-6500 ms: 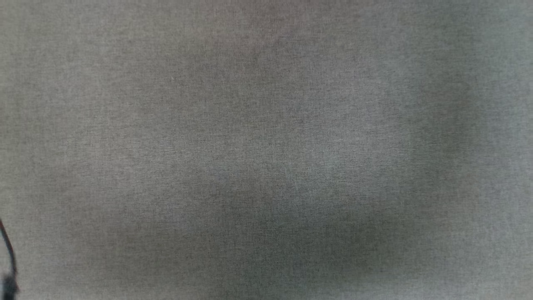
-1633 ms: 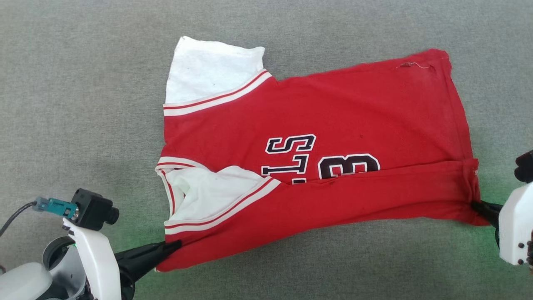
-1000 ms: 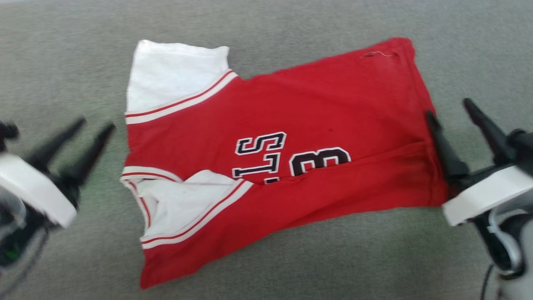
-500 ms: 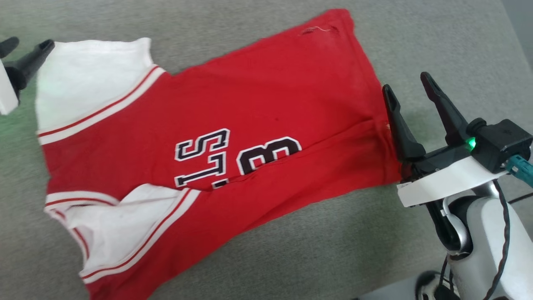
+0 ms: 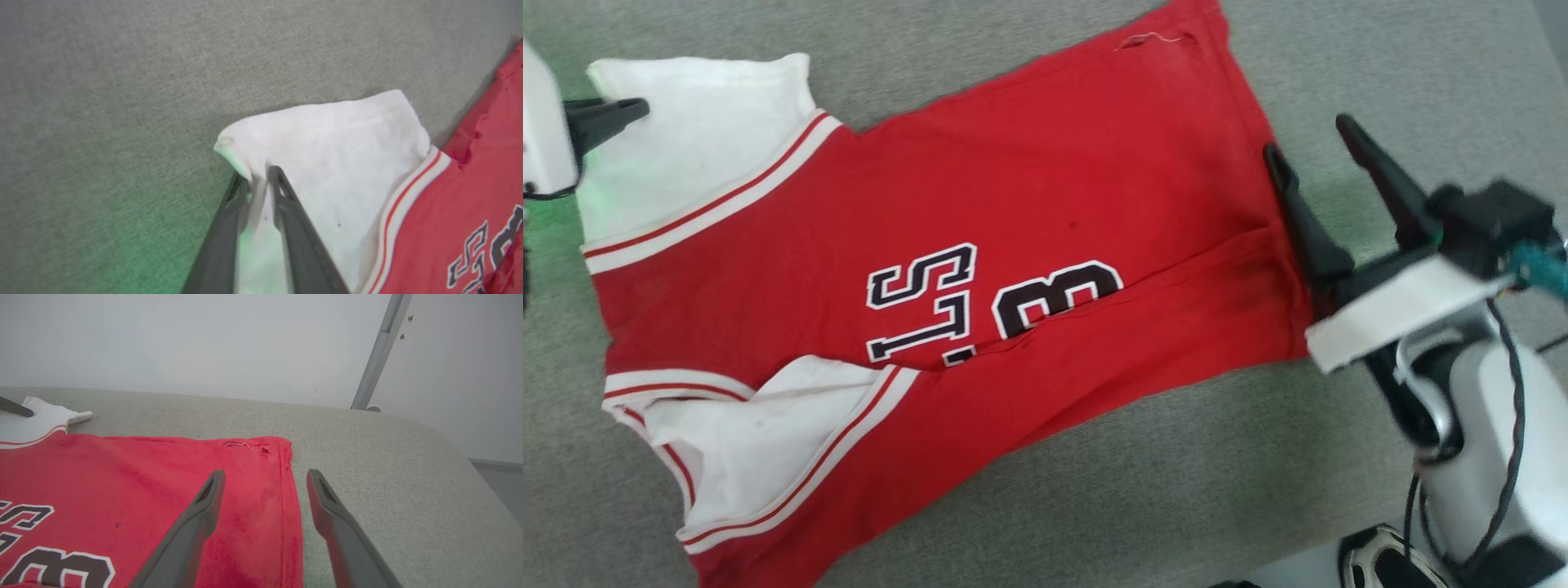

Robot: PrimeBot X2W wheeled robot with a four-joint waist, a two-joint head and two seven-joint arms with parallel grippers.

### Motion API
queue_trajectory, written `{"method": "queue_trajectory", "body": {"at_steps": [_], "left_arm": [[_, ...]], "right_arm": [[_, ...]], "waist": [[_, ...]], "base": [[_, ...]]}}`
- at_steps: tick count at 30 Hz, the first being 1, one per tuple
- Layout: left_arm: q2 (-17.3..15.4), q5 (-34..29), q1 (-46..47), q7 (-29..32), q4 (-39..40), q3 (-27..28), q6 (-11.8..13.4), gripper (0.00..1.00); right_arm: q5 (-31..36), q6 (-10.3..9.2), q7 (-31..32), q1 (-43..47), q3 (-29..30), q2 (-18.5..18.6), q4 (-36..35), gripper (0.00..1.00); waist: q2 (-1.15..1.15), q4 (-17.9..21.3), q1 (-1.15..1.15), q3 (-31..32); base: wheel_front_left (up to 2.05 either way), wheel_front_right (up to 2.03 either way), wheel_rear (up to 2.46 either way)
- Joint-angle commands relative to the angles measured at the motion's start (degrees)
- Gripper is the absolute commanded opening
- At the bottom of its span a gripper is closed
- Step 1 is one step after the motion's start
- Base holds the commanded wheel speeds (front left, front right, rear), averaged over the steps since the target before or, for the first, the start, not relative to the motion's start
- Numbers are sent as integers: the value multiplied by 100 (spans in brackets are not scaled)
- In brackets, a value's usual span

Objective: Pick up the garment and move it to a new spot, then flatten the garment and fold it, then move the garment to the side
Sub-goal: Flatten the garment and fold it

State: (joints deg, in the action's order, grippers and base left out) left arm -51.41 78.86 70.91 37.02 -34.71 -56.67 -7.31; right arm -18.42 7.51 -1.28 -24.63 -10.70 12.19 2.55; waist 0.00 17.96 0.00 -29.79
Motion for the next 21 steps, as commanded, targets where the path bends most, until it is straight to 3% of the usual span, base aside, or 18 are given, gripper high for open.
{"method": "queue_trajectory", "body": {"at_steps": [1,7,13,15,21], "left_arm": [[74,-28,32,-82,59,-33,-21,0],[299,-46,168,-461,365,-109,-24,0],[584,-26,227,-752,596,-281,-24,0],[671,40,250,-885,683,-366,-24,0],[800,218,235,-1144,780,-463,-25,0]], "right_arm": [[-56,-5,155,-162,-20,73,73,100],[-359,-5,1107,-1389,-68,504,679,100],[-837,-6,2389,-2627,-241,796,1949,100],[-1069,-5,3133,-2978,-434,884,2524,100],[-1408,-4,3933,-3247,-690,951,3187,100]], "waist": [[0,-81,0,-27],[0,-437,0,-157],[0,-866,0,-274],[0,-1040,0,-315],[0,-1246,0,-369]], "base": [[0,0,0],[0,0,0],[0,0,0],[0,0,0],[0,0,0]]}}
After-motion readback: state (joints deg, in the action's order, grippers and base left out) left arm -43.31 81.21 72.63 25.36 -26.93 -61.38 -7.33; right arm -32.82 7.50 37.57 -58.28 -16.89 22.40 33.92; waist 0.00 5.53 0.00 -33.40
